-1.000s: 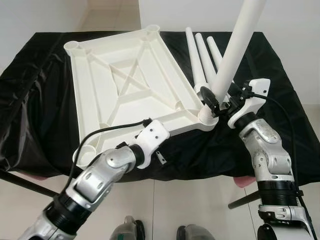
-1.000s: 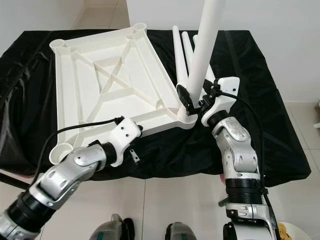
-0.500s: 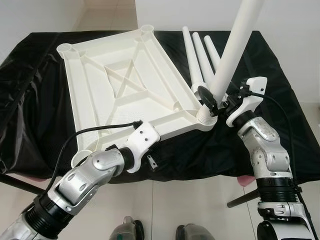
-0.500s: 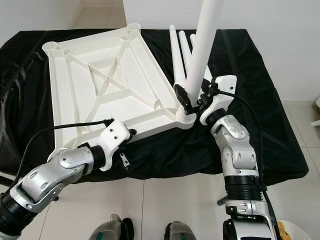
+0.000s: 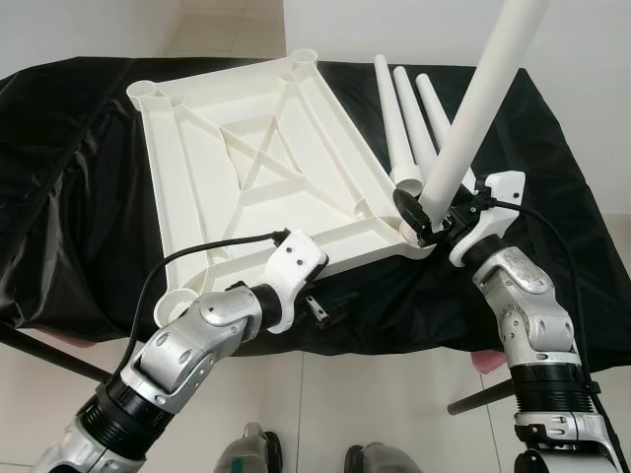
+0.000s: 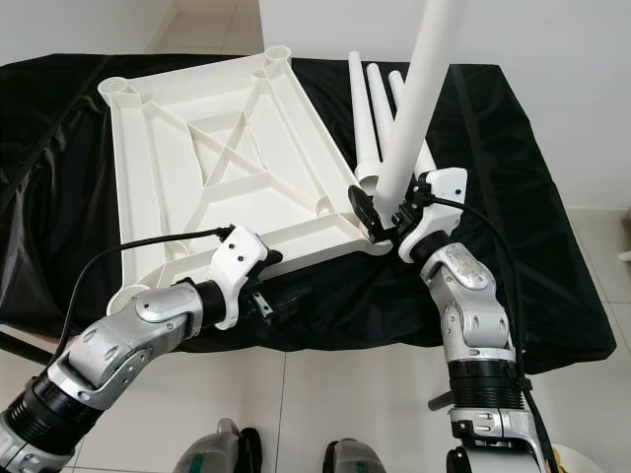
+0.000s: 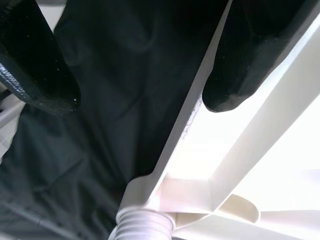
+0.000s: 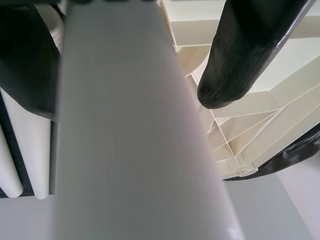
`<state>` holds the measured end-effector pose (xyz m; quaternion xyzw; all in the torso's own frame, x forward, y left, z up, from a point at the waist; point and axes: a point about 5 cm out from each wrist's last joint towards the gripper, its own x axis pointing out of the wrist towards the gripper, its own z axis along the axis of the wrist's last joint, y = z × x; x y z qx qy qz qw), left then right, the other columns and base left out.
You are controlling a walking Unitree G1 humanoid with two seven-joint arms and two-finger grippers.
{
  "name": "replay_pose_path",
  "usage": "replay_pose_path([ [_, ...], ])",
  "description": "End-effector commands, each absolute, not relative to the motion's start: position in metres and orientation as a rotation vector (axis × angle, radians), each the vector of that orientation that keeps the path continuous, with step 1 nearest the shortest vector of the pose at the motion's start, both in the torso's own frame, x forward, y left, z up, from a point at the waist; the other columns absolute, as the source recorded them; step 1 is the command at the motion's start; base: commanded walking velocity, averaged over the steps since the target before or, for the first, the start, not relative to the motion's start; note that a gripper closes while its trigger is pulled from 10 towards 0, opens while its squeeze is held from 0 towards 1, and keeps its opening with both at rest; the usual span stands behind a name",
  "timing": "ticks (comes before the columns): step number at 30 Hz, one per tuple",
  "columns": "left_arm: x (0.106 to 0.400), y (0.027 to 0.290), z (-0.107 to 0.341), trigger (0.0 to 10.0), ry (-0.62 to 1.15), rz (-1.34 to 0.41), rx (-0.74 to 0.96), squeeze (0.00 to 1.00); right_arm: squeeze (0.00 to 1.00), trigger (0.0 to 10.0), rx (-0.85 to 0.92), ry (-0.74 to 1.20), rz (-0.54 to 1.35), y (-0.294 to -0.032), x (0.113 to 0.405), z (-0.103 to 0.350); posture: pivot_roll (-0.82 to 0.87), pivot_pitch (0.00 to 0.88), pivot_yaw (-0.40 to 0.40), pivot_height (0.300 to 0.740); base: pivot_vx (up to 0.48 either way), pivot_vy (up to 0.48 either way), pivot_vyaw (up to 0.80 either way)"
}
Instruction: Building children table
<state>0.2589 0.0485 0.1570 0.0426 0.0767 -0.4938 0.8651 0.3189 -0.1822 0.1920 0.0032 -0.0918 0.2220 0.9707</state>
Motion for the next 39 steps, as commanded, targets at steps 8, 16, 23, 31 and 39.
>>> replay_pose_path([
  [8,0.268,0.037,0.174,10.0,0.076,-0.974,0.019,0.0,0.0,10.0,-0.007,-0.166,0.485,-0.178,0.323,0.186,-0.02,0.097,-0.007,0.74,0.0,0.0,0.0],
  [16,0.278,0.037,0.182,10.0,0.068,-0.912,0.028,0.0,0.0,10.0,-0.019,-0.162,0.485,-0.183,0.327,0.184,-0.02,0.088,-0.009,0.74,0.0,0.0,0.0],
  [23,0.28,0.039,0.188,10.0,0.01,-0.909,0.04,0.0,0.0,10.0,-0.037,-0.177,0.479,-0.193,0.336,0.186,-0.03,0.077,-0.014,0.74,0.0,0.0,0.0],
  [31,0.274,0.041,0.193,10.0,-0.033,-0.992,0.04,0.0,0.0,10.0,-0.051,-0.195,0.494,-0.199,0.343,0.189,-0.03,0.07,-0.023,0.74,0.0,0.0,0.0],
  [39,0.277,0.043,0.198,10.0,-0.065,-1.003,0.023,0.0,0.0,6.1,-0.064,-0.207,0.54,-0.202,0.347,0.191,-0.03,0.072,-0.018,0.74,0.0,0.0,0.0],
])
